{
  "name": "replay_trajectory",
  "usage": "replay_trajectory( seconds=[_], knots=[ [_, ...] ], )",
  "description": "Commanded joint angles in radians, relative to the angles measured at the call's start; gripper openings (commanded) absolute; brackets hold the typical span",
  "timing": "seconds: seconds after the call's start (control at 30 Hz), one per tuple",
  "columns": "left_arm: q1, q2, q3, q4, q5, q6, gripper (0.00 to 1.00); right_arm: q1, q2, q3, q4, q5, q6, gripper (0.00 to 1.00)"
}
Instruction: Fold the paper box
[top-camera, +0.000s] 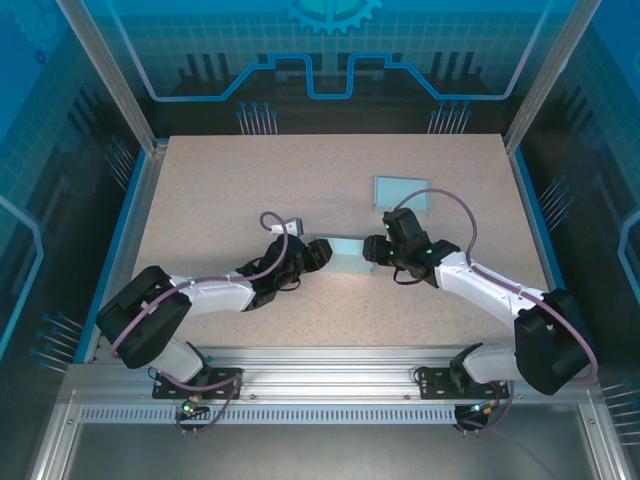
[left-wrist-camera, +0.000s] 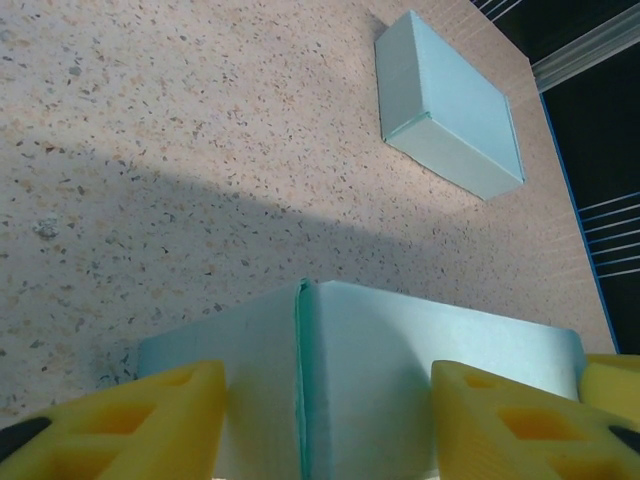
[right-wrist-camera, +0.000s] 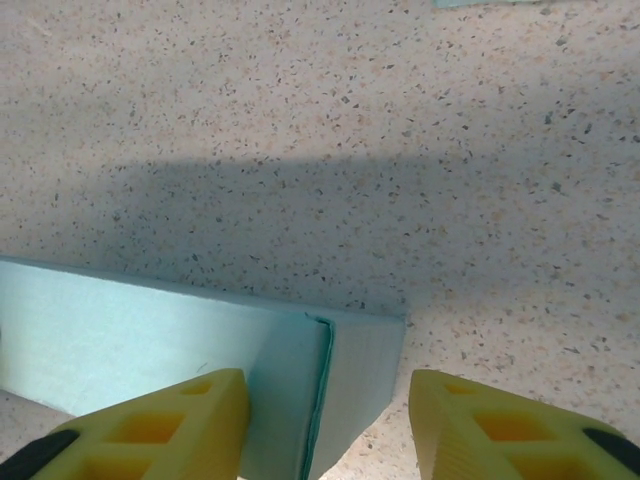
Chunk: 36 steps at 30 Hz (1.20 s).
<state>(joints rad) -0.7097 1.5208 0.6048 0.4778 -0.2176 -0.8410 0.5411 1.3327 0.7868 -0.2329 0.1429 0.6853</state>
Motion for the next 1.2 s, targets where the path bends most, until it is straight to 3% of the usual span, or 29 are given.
replay_trajectory(
  seconds=[0.0, 0.13, 0.4, 0.53, 0.67, 0.77, 0.87, 1.03, 1.17],
  knots=[
    [0.014, 0.011, -0.074, -0.194, -0.023, -0.011, 0.45, -0.013, 0.029, -0.076, -0.073, 0.0, 0.017, 0.45],
    [0.045, 0.014, -0.118, -0.138, 0.016, -0.05, 0.27, -0.018, 0.034, -0.097, -0.064, 0.005, 0.023, 0.41],
    [0.087, 0.043, -0.176, -0.048, 0.074, -0.102, 0.12, -0.02, 0.033, -0.104, -0.06, 0.0, 0.028, 0.39],
    [0.086, 0.033, -0.179, -0.044, 0.075, -0.091, 0.16, -0.02, 0.026, -0.104, -0.066, -0.002, 0.028, 0.39],
    [0.086, -0.03, -0.144, -0.075, 0.066, 0.012, 0.36, -0.02, 0.023, -0.103, -0.068, -0.009, 0.025, 0.38],
    [0.087, -0.107, -0.084, -0.142, 0.03, 0.171, 0.41, -0.019, 0.026, -0.097, -0.071, -0.012, 0.022, 0.37],
    [0.086, -0.187, -0.027, -0.154, 0.007, 0.427, 0.49, -0.018, 0.03, -0.093, -0.073, -0.014, 0.02, 0.37],
    [0.085, -0.23, 0.045, -0.164, 0.262, 0.991, 0.74, -0.017, 0.036, -0.084, -0.077, -0.019, 0.012, 0.37],
    [0.084, -0.203, 0.087, -0.225, 0.401, 1.223, 0.77, -0.014, 0.045, -0.074, -0.08, -0.018, 0.01, 0.37]
  ],
)
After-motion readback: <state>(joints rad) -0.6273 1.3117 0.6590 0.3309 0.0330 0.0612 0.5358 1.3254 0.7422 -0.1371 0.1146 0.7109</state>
